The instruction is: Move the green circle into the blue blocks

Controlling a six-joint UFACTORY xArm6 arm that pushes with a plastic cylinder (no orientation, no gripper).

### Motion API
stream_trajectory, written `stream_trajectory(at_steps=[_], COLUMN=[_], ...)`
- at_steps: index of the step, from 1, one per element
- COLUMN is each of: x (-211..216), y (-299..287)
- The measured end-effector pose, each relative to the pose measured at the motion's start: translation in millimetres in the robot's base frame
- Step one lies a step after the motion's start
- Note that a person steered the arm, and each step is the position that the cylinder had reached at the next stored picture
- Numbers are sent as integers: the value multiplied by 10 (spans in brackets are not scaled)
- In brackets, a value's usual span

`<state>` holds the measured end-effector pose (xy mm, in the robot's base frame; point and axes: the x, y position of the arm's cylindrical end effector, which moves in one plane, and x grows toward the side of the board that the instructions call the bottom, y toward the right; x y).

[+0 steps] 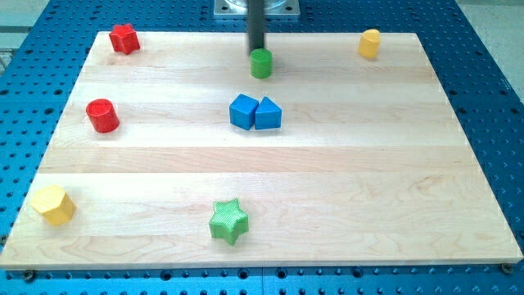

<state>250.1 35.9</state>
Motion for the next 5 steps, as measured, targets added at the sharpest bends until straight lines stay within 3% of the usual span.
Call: stream_trajectory(at_steps=[1, 3, 4, 5], x=[276, 119, 755, 1126], y=[-162, -666, -697, -685])
